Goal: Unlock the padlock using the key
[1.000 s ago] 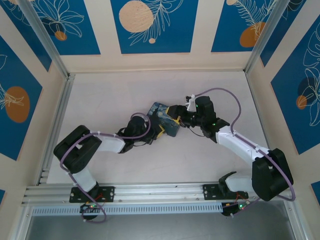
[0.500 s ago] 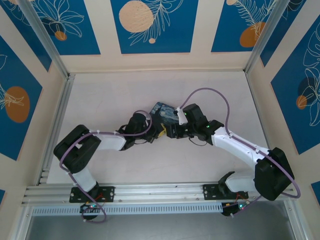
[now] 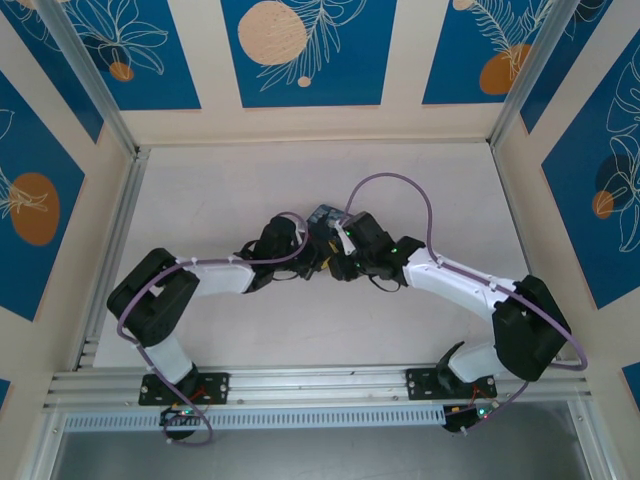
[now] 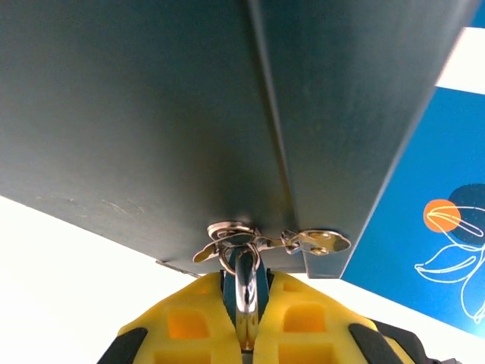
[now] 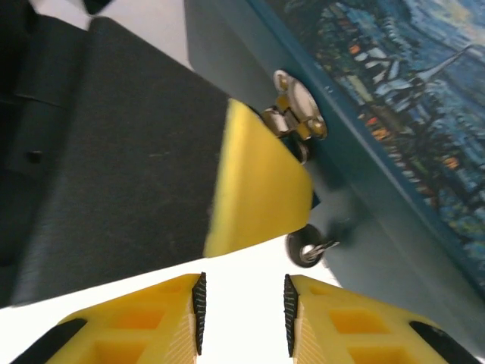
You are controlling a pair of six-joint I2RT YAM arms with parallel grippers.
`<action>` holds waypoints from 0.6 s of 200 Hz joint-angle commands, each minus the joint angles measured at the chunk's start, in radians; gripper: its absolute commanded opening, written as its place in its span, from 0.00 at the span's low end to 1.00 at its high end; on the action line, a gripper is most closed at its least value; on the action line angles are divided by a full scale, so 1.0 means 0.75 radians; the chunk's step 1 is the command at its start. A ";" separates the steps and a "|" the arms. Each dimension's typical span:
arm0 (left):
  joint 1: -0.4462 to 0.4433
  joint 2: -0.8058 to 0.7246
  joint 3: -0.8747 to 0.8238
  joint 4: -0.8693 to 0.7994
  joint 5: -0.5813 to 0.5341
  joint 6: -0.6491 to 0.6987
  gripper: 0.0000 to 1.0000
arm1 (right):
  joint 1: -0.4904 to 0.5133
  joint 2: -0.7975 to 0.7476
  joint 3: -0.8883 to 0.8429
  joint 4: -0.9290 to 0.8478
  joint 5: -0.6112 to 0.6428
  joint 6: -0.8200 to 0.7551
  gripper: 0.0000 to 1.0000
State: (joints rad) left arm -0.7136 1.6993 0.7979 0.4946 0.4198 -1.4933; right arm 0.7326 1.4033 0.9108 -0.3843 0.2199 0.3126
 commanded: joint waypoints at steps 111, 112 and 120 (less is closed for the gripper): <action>0.009 -0.010 0.061 -0.011 0.067 -0.001 0.00 | 0.101 0.191 0.139 0.055 0.464 -0.219 0.32; 0.010 -0.010 0.060 -0.011 0.068 -0.001 0.00 | 0.102 0.192 0.139 0.056 0.467 -0.220 0.32; 0.009 -0.006 0.062 -0.012 0.069 -0.001 0.00 | 0.105 0.203 0.144 0.065 0.489 -0.226 0.29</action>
State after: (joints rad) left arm -0.6979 1.6993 0.7998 0.4690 0.4103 -1.4929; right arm 0.8097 1.5154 0.9836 -0.3859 0.4725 0.1818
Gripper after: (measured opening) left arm 0.064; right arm 0.314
